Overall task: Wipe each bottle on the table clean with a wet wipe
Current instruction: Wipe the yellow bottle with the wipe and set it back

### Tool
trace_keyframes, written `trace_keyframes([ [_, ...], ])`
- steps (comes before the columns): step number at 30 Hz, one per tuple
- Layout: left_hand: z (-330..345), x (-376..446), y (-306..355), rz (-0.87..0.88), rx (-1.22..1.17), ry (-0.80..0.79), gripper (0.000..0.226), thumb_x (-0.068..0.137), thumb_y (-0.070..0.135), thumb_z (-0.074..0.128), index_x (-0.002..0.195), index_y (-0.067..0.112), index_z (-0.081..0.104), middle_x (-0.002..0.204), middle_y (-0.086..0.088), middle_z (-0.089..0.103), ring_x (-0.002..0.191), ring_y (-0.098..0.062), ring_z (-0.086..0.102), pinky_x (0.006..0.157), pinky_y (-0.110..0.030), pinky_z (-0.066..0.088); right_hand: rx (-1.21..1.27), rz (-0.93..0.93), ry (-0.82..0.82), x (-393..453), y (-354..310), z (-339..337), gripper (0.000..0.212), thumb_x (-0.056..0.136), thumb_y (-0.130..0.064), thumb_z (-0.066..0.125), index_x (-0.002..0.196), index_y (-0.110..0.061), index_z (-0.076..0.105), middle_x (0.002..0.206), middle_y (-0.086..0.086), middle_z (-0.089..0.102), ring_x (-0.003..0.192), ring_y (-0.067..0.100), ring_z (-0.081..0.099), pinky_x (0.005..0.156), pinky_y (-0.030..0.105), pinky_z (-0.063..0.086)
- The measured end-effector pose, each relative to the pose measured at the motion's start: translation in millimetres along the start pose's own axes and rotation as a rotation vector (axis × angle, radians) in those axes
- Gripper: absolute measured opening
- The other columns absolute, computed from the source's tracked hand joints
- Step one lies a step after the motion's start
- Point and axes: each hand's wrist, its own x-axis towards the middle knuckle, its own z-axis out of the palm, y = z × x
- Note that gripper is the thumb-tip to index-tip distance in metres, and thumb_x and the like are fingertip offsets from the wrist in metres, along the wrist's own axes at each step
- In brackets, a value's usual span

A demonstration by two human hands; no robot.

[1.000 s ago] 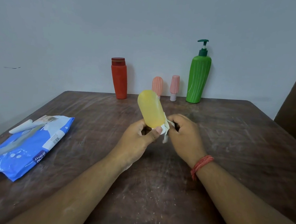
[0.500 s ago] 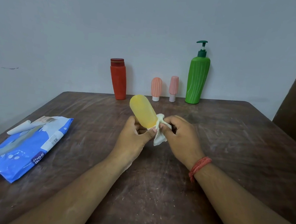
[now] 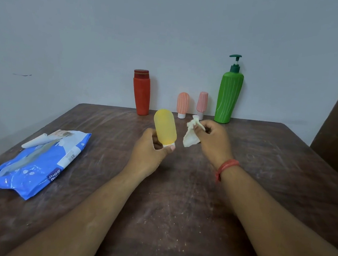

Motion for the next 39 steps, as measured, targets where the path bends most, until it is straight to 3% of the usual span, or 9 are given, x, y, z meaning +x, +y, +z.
trace_keyframes([
  [4,-7.5,5.8,-10.9,0.003,0.152,0.000,0.066,0.085,0.042,0.080,0.135,0.025,0.040,0.115,0.010,0.061,0.089,-0.004,0.062,0.067,-0.019,0.048,-0.033,-0.008,0.013,7.1,7.5,11.6,0.018,0.096,-0.028,0.062,0.088,-0.014,0.070,0.082,0.000,0.070,0.078,0.019,0.065,0.068,0.035,0.053],
  [6,-9.0,8.5,-15.6,0.006,0.234,0.007,0.074,0.084,0.042,0.081,0.140,0.023,0.036,0.114,0.006,0.065,0.093,-0.010,0.065,0.080,-0.033,0.056,-0.063,-0.028,0.000,4.0,14.2,16.2,0.017,0.096,-0.024,0.062,0.086,-0.012,0.070,0.080,0.003,0.069,0.073,0.018,0.063,0.064,0.033,0.049],
  [10,-5.6,14.5,-23.3,-0.006,0.340,0.009,0.077,0.081,0.044,0.079,0.138,0.020,0.035,0.103,0.006,0.067,0.099,-0.021,0.065,0.096,-0.052,0.050,-0.068,-0.032,-0.007,3.7,23.5,13.8,0.018,0.095,-0.024,0.062,0.086,-0.011,0.070,0.079,0.003,0.069,0.072,0.017,0.062,0.063,0.030,0.045],
  [13,-1.2,22.5,-22.3,0.025,0.495,0.053,0.071,0.080,0.050,0.078,0.130,0.019,0.038,0.097,0.006,0.062,0.099,-0.024,0.063,0.090,-0.047,0.046,-0.060,-0.035,0.034,7.0,26.8,8.5,0.017,0.095,-0.025,0.062,0.086,-0.014,0.070,0.079,0.000,0.068,0.072,0.015,0.061,0.061,0.027,0.044],
  [16,3.7,38.9,-18.8,0.043,0.575,0.070,0.074,0.082,0.049,0.077,0.134,0.017,0.035,0.107,-0.002,0.063,0.104,-0.029,0.060,0.090,-0.049,0.043,-0.034,-0.037,0.054,13.4,30.1,7.8,0.017,0.095,-0.026,0.062,0.087,-0.014,0.070,0.083,0.003,0.069,0.078,0.019,0.064,0.064,0.027,0.046],
  [22,22.2,84.0,-13.6,-0.024,0.560,0.080,0.069,0.084,0.040,0.077,0.132,0.012,0.036,0.121,-0.011,0.063,0.114,-0.036,0.059,0.097,-0.053,0.044,-0.027,-0.068,0.090,34.2,37.7,2.7,0.016,0.095,-0.026,0.062,0.091,-0.014,0.072,0.084,0.003,0.069,0.079,0.019,0.065,0.068,0.034,0.051],
  [26,37.2,116.9,-12.2,-0.026,0.557,0.120,0.061,0.086,0.032,0.073,0.128,0.008,0.036,0.116,-0.017,0.065,0.107,-0.041,0.063,0.093,-0.054,0.049,0.008,-0.048,0.130,44.0,48.9,-2.1,0.015,0.095,-0.023,0.062,0.089,-0.013,0.071,0.083,0.006,0.068,0.080,0.024,0.064,0.070,0.040,0.053],
  [30,47.6,148.4,-12.9,-0.043,0.544,0.171,0.058,0.087,0.023,0.069,0.129,0.003,0.036,0.112,-0.021,0.066,0.100,-0.044,0.065,0.085,-0.053,0.055,0.049,-0.032,0.165,47.5,54.2,-2.9,0.012,0.095,-0.024,0.062,0.091,-0.018,0.072,0.085,-0.001,0.070,0.082,0.017,0.066,0.071,0.036,0.055],
  [39,62.2,194.8,-19.5,-0.116,0.493,0.190,0.066,0.090,0.020,0.070,0.139,0.005,0.029,0.119,-0.018,0.064,0.108,-0.039,0.065,0.082,-0.045,0.051,0.093,-0.001,0.175,55.6,56.4,-3.2,0.013,0.094,-0.021,0.061,0.094,-0.017,0.073,0.089,-0.001,0.071,0.084,0.014,0.067,0.076,0.039,0.057],
])
